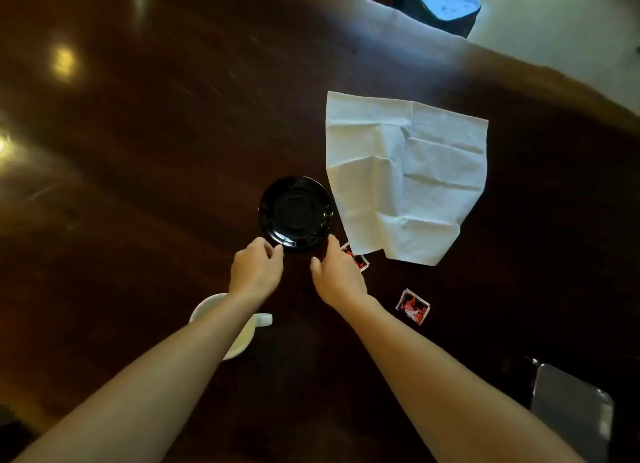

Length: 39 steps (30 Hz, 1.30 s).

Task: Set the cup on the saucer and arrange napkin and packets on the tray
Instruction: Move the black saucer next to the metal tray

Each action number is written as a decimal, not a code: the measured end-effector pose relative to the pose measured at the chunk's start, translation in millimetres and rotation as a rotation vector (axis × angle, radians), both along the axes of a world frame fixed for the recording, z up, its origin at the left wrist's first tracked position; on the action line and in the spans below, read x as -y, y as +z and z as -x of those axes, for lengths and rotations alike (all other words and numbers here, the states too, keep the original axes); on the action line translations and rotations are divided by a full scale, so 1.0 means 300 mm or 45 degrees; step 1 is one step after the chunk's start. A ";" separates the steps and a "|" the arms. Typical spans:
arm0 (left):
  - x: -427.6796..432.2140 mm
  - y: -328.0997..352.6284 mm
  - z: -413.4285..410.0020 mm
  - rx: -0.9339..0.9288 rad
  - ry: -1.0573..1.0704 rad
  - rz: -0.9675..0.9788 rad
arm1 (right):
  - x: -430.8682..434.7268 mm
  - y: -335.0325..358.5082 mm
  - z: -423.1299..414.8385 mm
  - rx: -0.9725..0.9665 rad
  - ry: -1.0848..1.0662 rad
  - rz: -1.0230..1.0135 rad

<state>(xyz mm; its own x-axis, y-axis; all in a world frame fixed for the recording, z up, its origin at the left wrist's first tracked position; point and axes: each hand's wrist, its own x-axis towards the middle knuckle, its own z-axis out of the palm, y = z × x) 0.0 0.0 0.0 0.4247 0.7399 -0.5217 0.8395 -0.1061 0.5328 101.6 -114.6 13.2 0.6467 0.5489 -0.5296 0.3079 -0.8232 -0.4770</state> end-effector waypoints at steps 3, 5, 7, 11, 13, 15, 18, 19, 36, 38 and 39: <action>-0.033 -0.040 -0.027 0.042 0.265 0.104 | -0.027 -0.044 -0.029 -0.093 -0.164 -0.091; -0.043 -0.056 -0.049 0.058 0.340 0.140 | -0.045 -0.068 -0.049 -0.107 -0.233 -0.112; -0.052 -0.067 -0.069 0.086 0.389 0.170 | -0.060 -0.081 -0.061 -0.229 -0.351 -0.140; -0.056 -0.094 -0.094 0.141 0.525 0.232 | -0.082 -0.100 -0.056 -0.568 -0.706 -0.235; -0.056 -0.102 -0.103 0.162 0.548 0.296 | -0.095 -0.106 -0.060 -0.660 -0.834 -0.264; -0.064 -0.106 -0.108 0.171 0.569 0.385 | -0.102 -0.105 -0.061 -0.749 -0.900 -0.269; -0.076 -0.104 -0.108 0.149 0.541 0.429 | -0.099 -0.094 -0.057 -0.805 -0.937 -0.264; -0.073 -0.104 -0.106 0.138 0.527 0.422 | -0.094 -0.090 -0.054 -0.807 -0.950 -0.261; 0.305 0.127 -0.091 0.193 0.322 0.378 | 0.305 0.093 0.000 -0.666 -1.148 -0.362; 0.394 0.159 -0.089 0.203 0.303 0.349 | 0.393 0.118 0.006 -0.659 -1.150 -0.392; 0.445 0.173 -0.088 0.209 0.303 0.340 | 0.440 0.130 0.008 -0.654 -1.150 -0.404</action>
